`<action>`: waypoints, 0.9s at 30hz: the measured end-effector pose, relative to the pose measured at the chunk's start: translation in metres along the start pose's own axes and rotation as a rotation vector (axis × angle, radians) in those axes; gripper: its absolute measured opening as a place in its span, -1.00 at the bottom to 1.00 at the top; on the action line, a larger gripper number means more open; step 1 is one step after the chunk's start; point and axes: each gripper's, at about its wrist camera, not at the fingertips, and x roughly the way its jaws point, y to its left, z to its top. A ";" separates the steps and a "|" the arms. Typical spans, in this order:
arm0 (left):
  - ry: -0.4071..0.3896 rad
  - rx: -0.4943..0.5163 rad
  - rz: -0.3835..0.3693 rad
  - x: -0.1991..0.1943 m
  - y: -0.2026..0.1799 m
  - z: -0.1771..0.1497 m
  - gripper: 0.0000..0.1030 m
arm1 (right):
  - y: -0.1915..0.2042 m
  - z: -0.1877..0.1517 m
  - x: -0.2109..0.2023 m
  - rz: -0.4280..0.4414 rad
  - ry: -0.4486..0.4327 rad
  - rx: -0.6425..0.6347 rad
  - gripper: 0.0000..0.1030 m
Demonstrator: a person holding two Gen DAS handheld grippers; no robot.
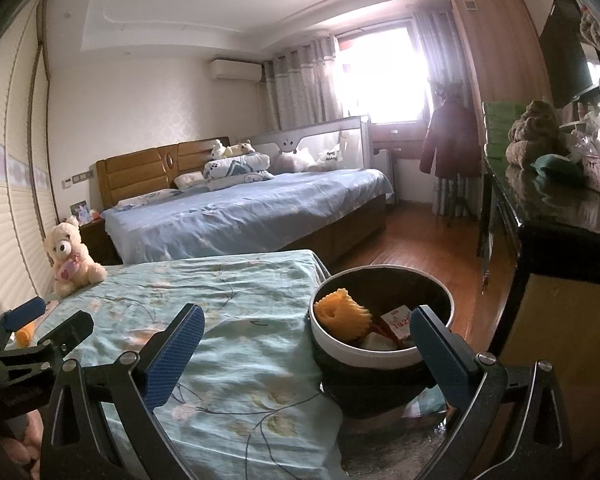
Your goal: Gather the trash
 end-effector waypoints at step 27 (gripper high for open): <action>0.009 -0.007 -0.002 0.003 0.000 -0.004 1.00 | 0.011 0.004 -0.004 0.011 0.000 -0.001 1.00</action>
